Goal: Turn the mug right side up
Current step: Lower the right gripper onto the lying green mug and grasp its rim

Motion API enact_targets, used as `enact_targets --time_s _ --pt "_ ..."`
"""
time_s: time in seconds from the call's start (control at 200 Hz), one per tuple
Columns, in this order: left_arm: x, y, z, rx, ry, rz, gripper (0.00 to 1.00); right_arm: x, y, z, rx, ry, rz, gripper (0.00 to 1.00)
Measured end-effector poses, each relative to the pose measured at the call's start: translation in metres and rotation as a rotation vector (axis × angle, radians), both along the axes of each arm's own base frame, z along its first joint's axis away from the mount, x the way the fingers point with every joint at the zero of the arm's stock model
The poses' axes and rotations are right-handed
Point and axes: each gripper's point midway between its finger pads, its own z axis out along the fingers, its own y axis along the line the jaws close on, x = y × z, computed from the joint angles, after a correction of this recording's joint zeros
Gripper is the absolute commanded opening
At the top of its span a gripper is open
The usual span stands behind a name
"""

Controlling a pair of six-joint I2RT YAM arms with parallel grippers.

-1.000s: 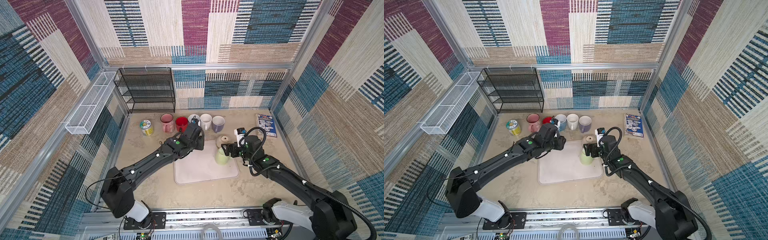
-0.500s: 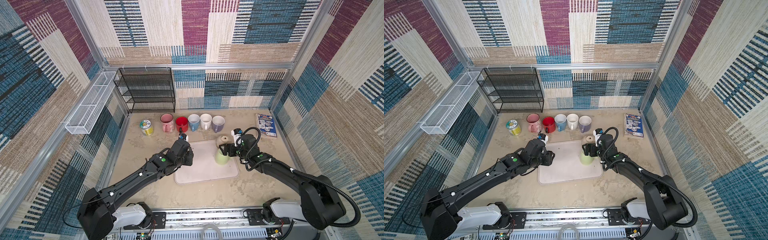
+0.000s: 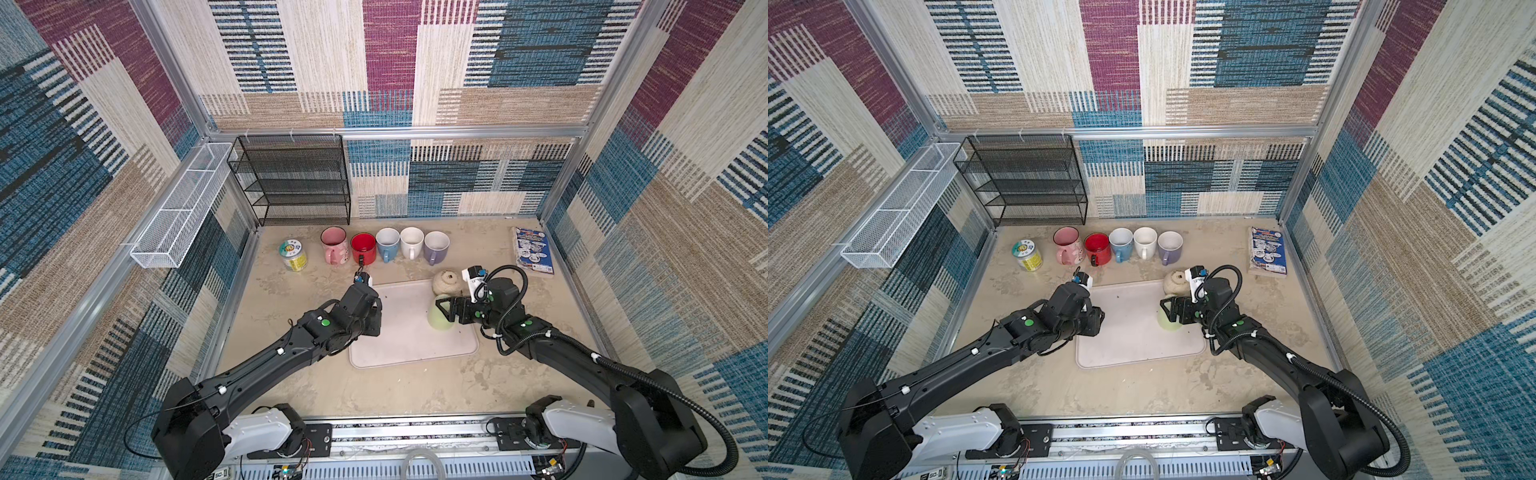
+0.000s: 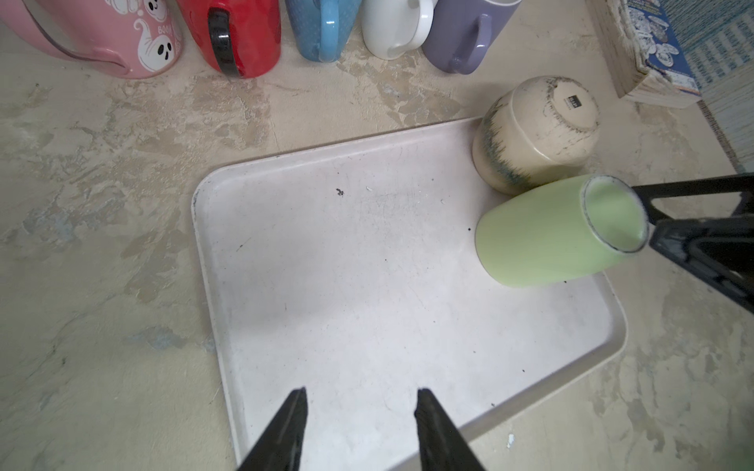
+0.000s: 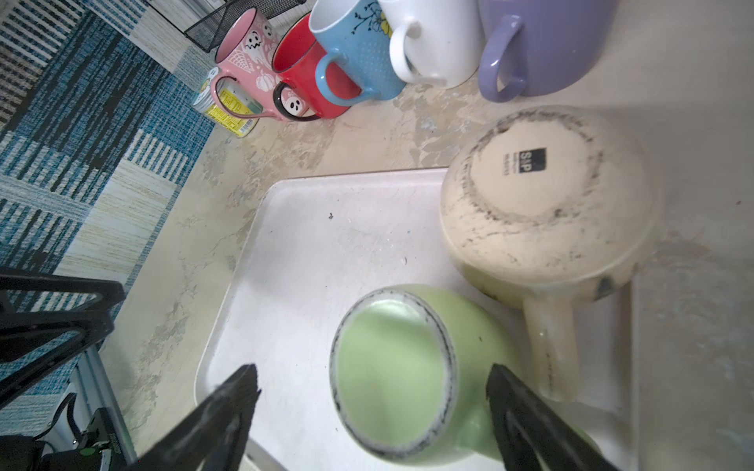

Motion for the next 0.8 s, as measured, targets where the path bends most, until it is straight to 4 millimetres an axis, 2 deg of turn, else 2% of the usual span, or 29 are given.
enact_targets --time_s 0.306,0.611,0.801 --pt "0.0 0.0 -0.004 0.009 0.01 0.0 0.48 -0.011 0.01 0.001 0.024 0.022 0.044 0.88" --pt "0.0 0.0 -0.01 0.015 0.026 0.0 0.48 -0.039 0.042 -0.016 0.025 0.096 0.173 0.88" --pt "0.002 0.002 -0.009 0.013 0.025 0.007 0.48 -0.052 0.062 -0.018 0.037 0.126 0.233 0.87"
